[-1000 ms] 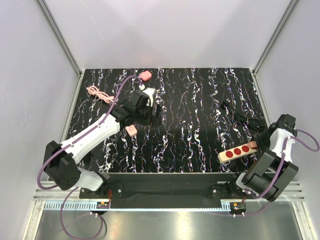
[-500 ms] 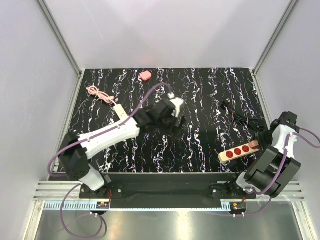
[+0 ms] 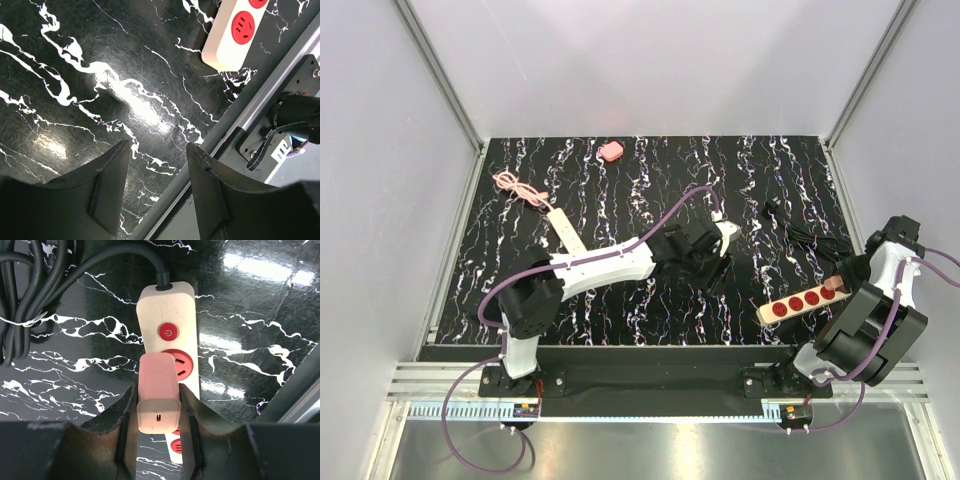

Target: Insert the plug

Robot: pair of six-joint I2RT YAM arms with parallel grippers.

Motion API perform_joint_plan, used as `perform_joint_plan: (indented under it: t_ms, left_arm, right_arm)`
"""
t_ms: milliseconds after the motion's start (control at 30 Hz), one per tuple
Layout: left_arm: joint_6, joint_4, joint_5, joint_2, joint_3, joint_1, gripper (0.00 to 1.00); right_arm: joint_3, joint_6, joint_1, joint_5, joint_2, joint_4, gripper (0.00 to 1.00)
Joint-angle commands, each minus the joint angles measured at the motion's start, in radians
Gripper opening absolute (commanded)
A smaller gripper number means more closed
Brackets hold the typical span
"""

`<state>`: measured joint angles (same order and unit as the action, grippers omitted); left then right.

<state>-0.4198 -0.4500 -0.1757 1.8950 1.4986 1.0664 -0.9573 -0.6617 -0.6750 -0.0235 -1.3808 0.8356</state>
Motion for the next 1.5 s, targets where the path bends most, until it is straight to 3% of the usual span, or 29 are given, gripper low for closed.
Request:
perform_joint_plan:
  t_ms: [0,233,833,1467]
  left_arm:
    - [-0.005,0.048,-0.018,-0.008,0.049,0.0,0.56]
    - [-0.011,0.045,0.005,-0.022,0.025,0.0,0.63]
    - [0.004,0.051,0.061,-0.172,-0.11,0.0,0.69]
    - [0.016,-0.018,0.077,-0.287,-0.106,0.0,0.76]
  right_arm:
    - [-0.017,0.022,0.0,0.02,0.009,0.008,0.0]
    - [-0.008,0.024,0.028,-0.039,0.023,0.026,0.0]
    - [-0.009,0.068,0.063,-0.013,-0.087,0.039,0.0]
    - [-0.037,0.063,0.107,-0.124,-0.123,0.128,0.0]
